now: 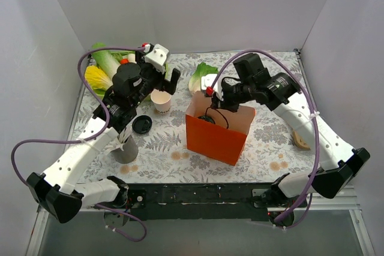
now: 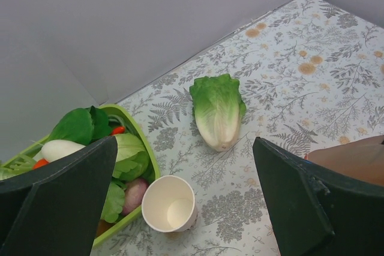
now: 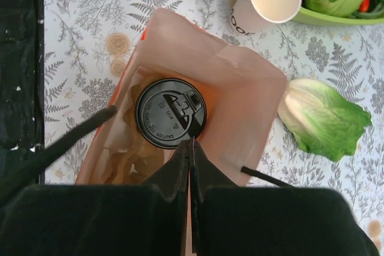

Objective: Pack the takeout coffee

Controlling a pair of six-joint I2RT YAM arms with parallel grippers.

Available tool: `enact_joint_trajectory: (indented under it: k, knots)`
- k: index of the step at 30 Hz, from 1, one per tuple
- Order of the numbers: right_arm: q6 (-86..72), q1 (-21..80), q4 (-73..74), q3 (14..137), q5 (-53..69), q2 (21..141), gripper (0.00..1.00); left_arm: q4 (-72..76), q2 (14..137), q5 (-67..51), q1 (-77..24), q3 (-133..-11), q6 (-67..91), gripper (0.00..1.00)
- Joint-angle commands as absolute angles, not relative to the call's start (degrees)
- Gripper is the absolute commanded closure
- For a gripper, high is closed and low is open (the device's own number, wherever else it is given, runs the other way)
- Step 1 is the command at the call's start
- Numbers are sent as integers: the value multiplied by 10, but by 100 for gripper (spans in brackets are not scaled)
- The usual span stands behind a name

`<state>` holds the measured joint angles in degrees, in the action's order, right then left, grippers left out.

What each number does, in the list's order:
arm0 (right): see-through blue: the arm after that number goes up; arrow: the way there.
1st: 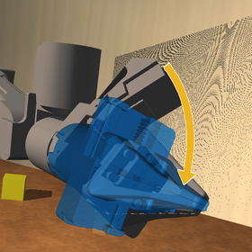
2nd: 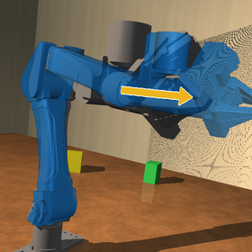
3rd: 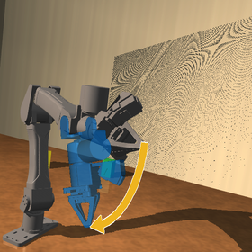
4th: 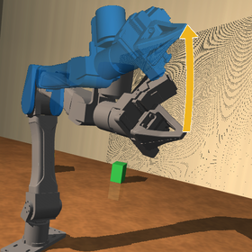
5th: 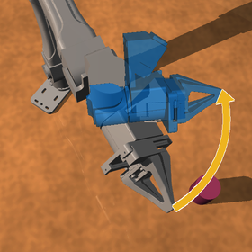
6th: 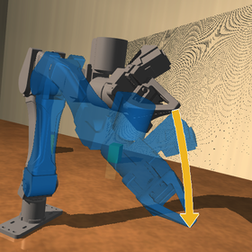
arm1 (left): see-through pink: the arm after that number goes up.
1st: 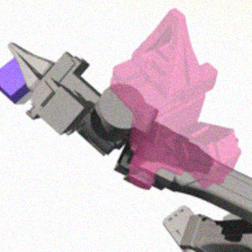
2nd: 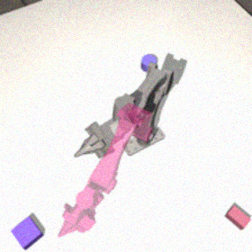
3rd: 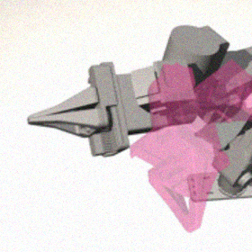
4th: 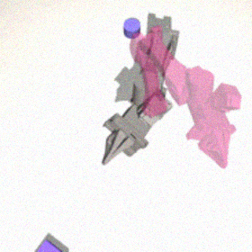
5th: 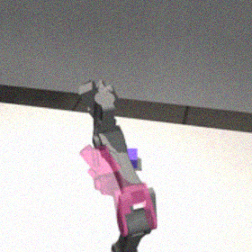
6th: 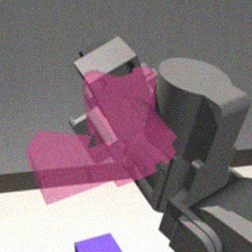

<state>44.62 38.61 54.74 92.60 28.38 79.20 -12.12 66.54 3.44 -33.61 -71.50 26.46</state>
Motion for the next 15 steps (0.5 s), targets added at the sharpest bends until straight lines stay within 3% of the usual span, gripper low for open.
enact_joint_trajectory:
  k: [1, 15]
  knots:
    - [505, 415, 552, 906, 272, 785, 99, -127, 632, 35, -316, -708, 248, 2]
    - [437, 424, 467, 830, 269, 832, 99, -149, 649, 11, -301, -706, 245, 2]
